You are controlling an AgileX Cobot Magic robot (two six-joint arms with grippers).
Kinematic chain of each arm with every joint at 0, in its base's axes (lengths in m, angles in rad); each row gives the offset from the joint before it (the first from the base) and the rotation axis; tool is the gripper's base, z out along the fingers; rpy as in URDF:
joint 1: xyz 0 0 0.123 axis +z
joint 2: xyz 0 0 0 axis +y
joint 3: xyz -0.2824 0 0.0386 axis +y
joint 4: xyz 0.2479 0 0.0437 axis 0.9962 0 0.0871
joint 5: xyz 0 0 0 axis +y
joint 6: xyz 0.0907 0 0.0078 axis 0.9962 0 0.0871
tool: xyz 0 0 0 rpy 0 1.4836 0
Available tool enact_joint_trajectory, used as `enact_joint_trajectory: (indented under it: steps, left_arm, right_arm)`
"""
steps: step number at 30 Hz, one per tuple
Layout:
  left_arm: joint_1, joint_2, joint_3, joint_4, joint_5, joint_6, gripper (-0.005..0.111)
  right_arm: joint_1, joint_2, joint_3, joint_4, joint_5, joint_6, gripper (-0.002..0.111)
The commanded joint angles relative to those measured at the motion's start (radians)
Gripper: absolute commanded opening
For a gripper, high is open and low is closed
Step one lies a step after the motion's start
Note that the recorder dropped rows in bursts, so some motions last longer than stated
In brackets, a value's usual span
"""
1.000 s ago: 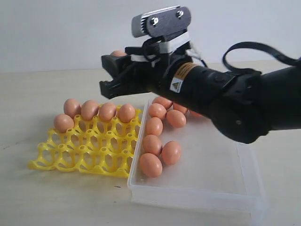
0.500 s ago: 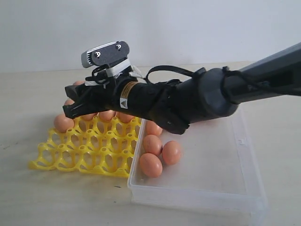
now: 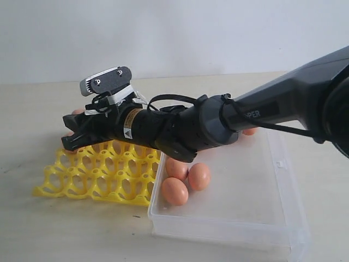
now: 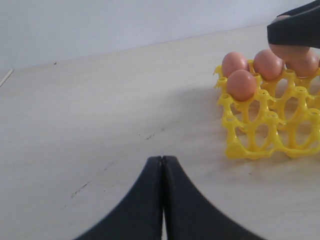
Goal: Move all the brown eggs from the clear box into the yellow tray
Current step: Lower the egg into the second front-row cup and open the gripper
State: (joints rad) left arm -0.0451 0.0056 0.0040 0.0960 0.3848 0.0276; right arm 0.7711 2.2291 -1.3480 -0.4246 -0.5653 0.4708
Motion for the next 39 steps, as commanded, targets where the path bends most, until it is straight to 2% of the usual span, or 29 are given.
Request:
enact_joint_trajectory:
  steps: [1,15,22,39]
  left_arm:
    - [-0.005,-0.006,-0.004,-0.001,-0.006,-0.005,0.000]
    - [-0.005,-0.006,-0.004,-0.001,-0.006,-0.005,0.000]
    - [-0.005,-0.006,-0.004,-0.001,-0.006,-0.005,0.000]
    - [-0.005,-0.006,-0.004,-0.001,-0.006,-0.005,0.000]
  right_arm:
    - [0.002,0.017,-0.009,-0.006,-0.019,-0.033,0.000]
    - [0.000,0.073,-0.009,0.012,-0.005,-0.088,0.000]
    - [-0.009,0.079,-0.031,0.164,0.006,-0.164,0.000]
    - [-0.009,0.120,-0.058,0.133,0.040,-0.164,0.000]
